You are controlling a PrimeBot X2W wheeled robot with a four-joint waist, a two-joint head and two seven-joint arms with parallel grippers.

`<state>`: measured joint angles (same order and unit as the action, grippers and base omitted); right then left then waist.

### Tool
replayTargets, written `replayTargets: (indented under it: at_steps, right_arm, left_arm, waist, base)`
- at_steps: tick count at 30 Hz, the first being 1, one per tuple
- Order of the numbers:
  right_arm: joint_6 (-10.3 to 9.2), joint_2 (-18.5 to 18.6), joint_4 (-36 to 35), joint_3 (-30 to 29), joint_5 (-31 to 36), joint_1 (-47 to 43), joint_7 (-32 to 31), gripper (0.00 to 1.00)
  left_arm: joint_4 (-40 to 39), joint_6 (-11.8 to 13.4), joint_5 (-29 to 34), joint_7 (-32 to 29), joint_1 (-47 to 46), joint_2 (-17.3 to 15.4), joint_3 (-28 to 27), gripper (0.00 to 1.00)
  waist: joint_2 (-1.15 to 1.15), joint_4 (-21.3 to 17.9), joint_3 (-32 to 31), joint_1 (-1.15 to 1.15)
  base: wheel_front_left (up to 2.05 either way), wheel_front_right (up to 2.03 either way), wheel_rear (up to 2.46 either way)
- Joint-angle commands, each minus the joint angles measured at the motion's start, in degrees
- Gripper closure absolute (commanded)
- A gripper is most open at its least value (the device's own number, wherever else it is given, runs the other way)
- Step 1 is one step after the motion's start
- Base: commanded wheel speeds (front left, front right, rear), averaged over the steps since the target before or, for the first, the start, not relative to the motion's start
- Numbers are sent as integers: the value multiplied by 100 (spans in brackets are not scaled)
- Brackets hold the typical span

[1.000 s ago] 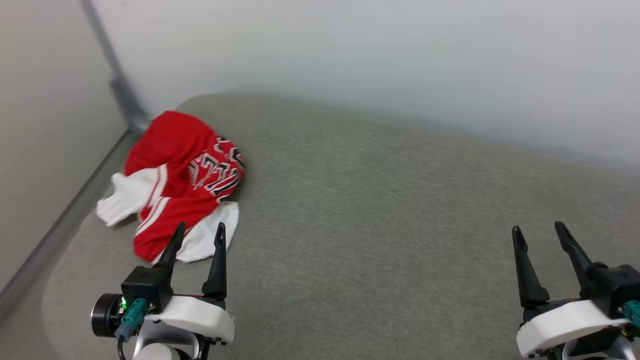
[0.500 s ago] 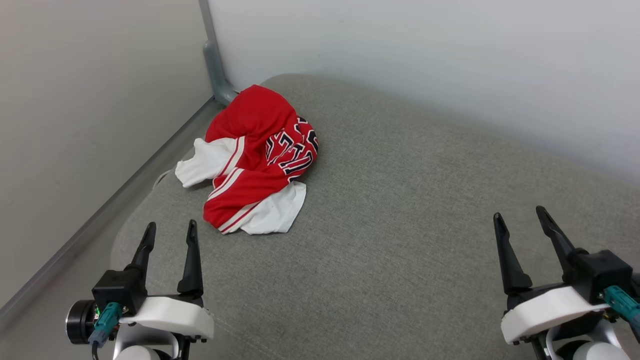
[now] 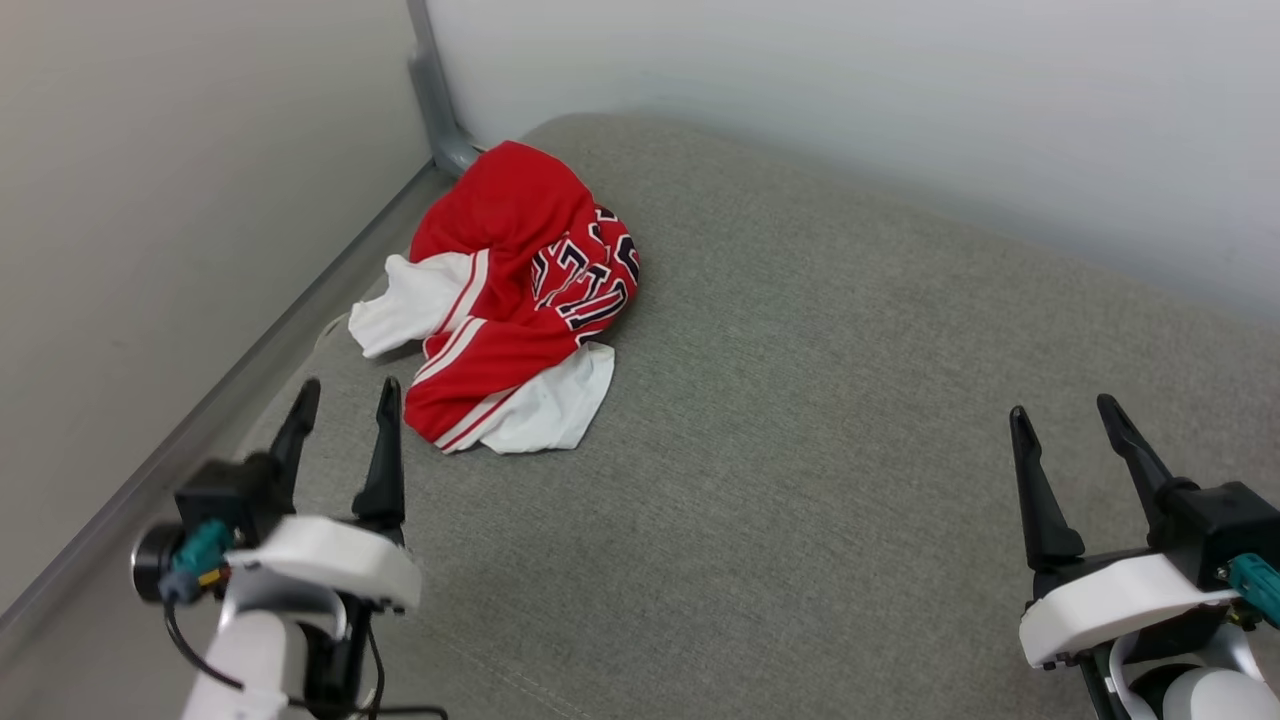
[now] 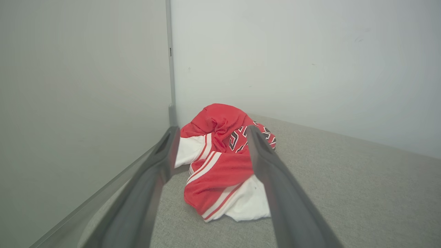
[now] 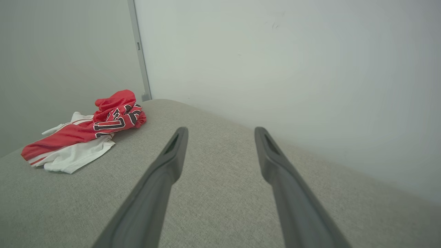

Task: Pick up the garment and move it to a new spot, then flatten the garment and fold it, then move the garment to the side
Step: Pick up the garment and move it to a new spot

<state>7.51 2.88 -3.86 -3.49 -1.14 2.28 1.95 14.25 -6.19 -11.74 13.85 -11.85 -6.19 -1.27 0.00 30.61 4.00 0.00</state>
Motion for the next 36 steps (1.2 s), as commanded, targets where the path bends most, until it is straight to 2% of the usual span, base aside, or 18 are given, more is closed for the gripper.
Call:
replayTargets:
  at_steps: [1,10,19,20,24,29,32,36]
  right_arm:
    - [-4,0,-74,14,48,33,-52,0]
    - [-4,2,-442,-13,73,332,-355,0]
    - [-4,2,-726,0,241,759,-479,0]
    - [-4,2,-726,0,241,759,-479,0]
    - [-4,2,-767,63,269,959,-475,0]
    - [-4,2,-673,93,189,1164,-395,0]
    - [-4,2,-597,76,162,1235,-326,0]
    - [-4,1,-511,59,151,1307,-255,0]
  left_arm:
    - [99,-36,-71,-94,-253,-122,-1,0]
    - [924,-124,-892,-1358,-1714,-784,236,0]
    - [1617,-126,-1931,-3006,-2984,-1663,991,0]
    - [1617,-126,-1931,-3006,-2984,-1663,991,0]
    - [1882,-126,-2455,-3689,-3378,-2125,1335,0]
    - [2346,-126,-3031,-4245,-3672,-2591,1430,0]
    - [2681,-126,-3289,-4546,-3745,-2742,1409,0]
    - [3199,-93,-3408,-5005,-3731,-2730,1523,0]
  waist:
    - [0,-98,134,0]
    - [0,-829,988,0]
    - [0,-1457,2016,0]
    - [0,-1457,2016,0]
    - [0,-1722,2479,0]
    - [0,-2020,2894,0]
    - [0,-2141,3016,0]
    - [0,-2216,3077,0]
  base:
    - [0,0,0]
    - [0,0,0]
    - [0,0,0]
    - [0,0,0]
    - [0,0,0]
    - [0,0,0]
    - [0,0,0]
    - [0,0,0]
